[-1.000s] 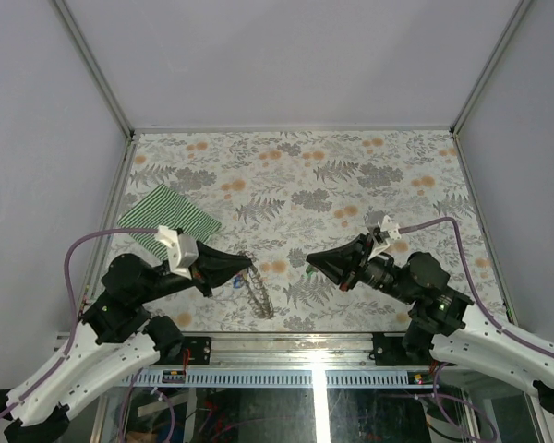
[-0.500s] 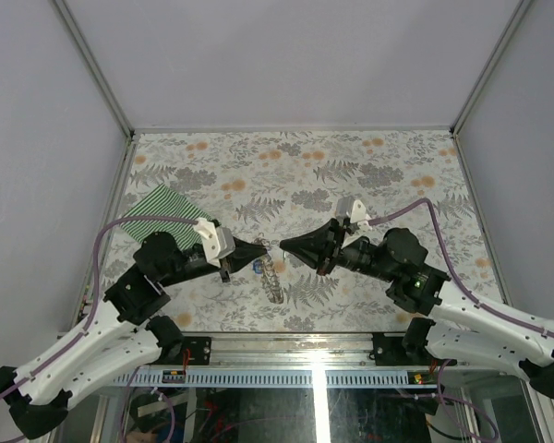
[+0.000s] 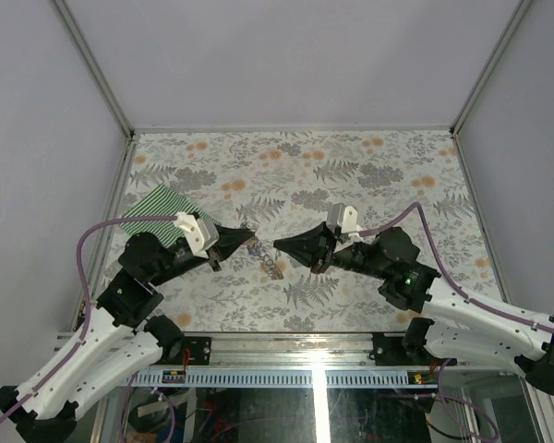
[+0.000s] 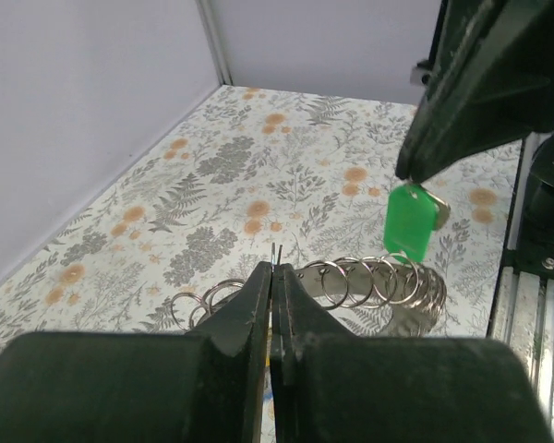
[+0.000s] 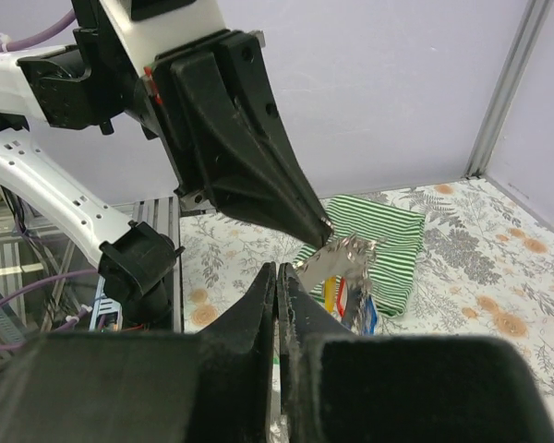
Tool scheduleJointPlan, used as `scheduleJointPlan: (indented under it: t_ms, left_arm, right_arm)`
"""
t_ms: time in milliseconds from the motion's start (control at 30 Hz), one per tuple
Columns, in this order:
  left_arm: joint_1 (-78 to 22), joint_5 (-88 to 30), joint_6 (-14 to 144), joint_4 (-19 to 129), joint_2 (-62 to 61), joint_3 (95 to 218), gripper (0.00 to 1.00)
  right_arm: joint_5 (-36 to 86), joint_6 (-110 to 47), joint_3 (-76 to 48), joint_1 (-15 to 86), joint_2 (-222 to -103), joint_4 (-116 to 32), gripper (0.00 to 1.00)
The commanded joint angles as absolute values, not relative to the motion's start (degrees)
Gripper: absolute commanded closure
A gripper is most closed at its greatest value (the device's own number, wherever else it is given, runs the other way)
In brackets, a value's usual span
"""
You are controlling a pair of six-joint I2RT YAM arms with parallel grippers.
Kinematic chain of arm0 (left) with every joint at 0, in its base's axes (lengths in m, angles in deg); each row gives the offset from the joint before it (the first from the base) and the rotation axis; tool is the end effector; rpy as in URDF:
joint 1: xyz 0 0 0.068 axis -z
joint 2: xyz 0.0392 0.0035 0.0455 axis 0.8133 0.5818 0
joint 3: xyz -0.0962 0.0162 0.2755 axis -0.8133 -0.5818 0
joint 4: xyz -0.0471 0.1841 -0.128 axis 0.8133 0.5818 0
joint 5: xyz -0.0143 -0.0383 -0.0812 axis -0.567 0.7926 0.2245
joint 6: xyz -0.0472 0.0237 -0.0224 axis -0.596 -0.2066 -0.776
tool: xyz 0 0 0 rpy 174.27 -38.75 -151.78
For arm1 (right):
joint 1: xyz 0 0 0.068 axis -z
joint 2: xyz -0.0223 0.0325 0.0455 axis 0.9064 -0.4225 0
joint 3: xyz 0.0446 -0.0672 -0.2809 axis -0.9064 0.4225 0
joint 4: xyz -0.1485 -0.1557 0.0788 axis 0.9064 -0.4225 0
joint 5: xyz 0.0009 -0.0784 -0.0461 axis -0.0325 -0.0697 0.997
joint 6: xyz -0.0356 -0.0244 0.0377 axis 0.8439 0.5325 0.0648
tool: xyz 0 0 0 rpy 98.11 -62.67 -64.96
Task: Put the keys on the keyring
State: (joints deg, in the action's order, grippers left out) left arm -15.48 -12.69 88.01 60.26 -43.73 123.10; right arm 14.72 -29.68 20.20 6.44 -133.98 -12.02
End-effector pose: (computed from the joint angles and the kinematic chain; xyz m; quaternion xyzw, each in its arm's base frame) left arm 0.0609 -0.0709 0.3560 0.4264 0.5382 -0.3087 0.6582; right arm 0.0789 0.1532 0.3920 -0.3740 0.4599 0.4991 0.6321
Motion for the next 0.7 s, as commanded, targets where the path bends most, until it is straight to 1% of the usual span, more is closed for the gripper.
scheduleJointPlan:
  t_ms: [0,233,333,467,667]
  left_arm:
    - [-16.78,-11.67,85.0,51.74,-44.94,122.61,1.0]
    - [-17.53,-9.15,82.89,50.08,-43.84,121.74,1.0]
    - [-18.23,-8.18,81.8,49.0,-43.7,121.23,1.0]
    - [-20.94,-5.35,78.47,45.44,-43.6,119.92,1.0]
    - [-25.05,-0.75,73.18,39.08,-42.86,118.13,1.0]
  right_arm:
    - [13.53,-28.99,22.07,6.09,-134.14,-2.68,1.0]
    - [13.95,-30.16,24.22,6.12,-136.65,3.1,1.0]
    - [14.89,-29.85,23.92,6.12,-137.27,3.4,1.0]
    - [16.98,-30.41,23.43,6.05,-138.07,4.58,1.0]
    - [18.82,-34.2,24.56,6.16,-141.04,12.16,1.0]
